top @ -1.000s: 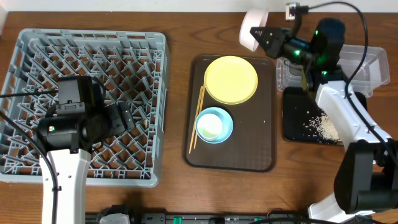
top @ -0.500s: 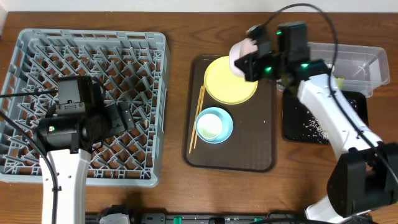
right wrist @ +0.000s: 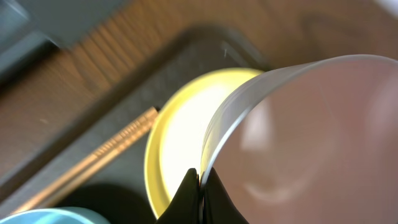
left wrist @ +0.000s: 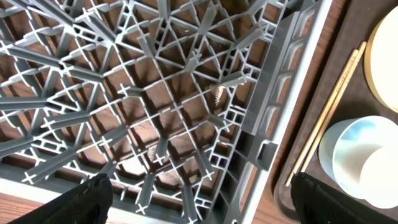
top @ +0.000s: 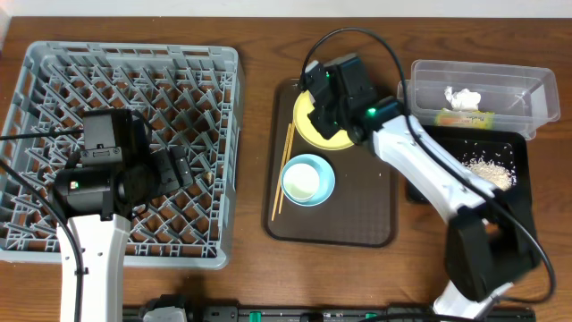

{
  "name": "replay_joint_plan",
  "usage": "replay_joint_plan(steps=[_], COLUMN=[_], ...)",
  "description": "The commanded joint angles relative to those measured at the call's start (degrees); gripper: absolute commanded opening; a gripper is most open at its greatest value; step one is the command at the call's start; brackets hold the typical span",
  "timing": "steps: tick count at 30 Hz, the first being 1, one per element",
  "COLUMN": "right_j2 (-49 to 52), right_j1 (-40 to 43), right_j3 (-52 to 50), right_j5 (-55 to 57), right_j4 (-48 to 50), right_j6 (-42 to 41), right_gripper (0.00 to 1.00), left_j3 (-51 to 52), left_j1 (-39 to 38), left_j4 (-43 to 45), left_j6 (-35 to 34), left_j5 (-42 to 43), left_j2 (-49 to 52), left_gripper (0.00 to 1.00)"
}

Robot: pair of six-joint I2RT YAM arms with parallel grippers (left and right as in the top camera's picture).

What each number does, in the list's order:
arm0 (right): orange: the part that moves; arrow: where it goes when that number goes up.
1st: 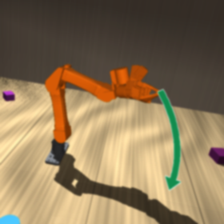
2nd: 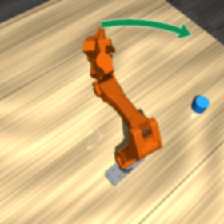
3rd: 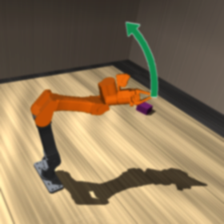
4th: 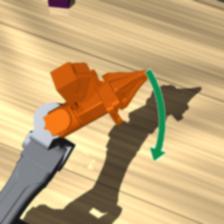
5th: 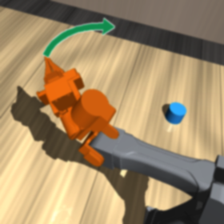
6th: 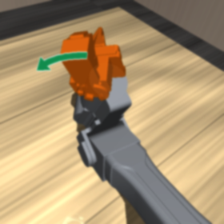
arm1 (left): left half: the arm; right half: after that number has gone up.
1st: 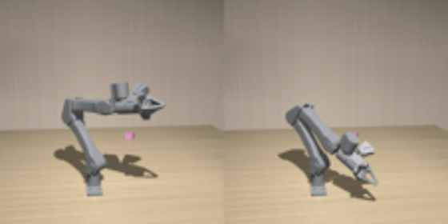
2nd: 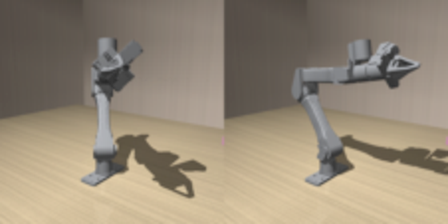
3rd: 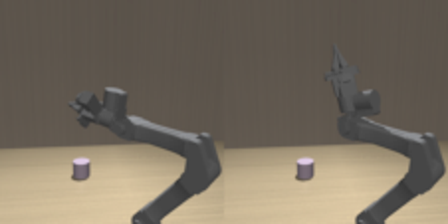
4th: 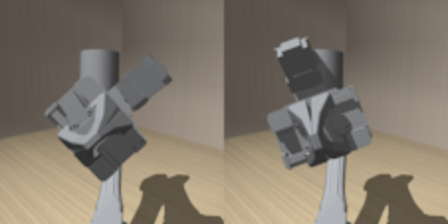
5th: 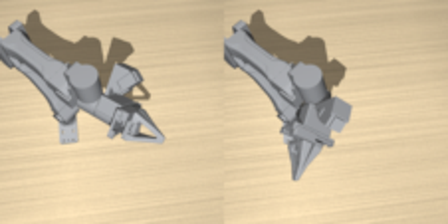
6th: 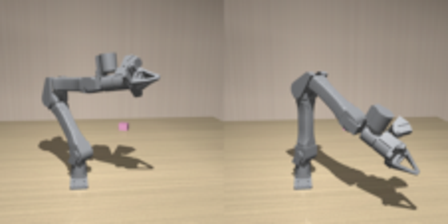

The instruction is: Sort waste into correct bins and load items into the dishwasher

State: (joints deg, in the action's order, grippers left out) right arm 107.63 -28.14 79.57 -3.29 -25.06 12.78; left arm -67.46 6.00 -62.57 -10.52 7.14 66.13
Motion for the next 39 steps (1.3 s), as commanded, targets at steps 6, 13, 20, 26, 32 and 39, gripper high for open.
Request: replay_joint_plan(steps=[6, 13, 20, 26, 32, 39], right_j2=[6.95, 7.65, 4.7, -4.35, -9.51, -7.15], right_j1=[-0.33, -0.35, 0.13, 1.33, 0.17, -2.34], right_j3=[0.98, 1.01, 1.01, 1.01, 1.01, 0.87], right_j5=[-1.14, -2.84, -6.1, -6.36, -11.39, -11.56], right_j4=[1.6, 2.56, 1.81, -4.79, -16.83, -27.71], right_j6=[-3.54, -5.05, -8.68, -13.51, -14.03, -14.08], right_gripper=[0.01, 0.11, 0.55, 0.57, 0.58, 0.62], left_j3=[-1.18, -1.18, -1.18, -1.18, -1.18, -1.18], left_j1=[0.26, 0.26, 0.26, 0.26, 0.26, 0.26], left_j4=[0.0, -0.17, -0.17, -0.17, -0.15, -0.15], left_j6=[-0.28, -0.28, -0.28, -0.28, -0.31, -0.31], left_j5=[-0.28, -0.28, -0.31, -0.31, -0.31, -0.28], left_j2=[0.07, 0.07, 0.07, 0.07, 0.11, 0.11], left_gripper=[0.93, 0.93, 0.93, 0.93, 0.93, 0.93])
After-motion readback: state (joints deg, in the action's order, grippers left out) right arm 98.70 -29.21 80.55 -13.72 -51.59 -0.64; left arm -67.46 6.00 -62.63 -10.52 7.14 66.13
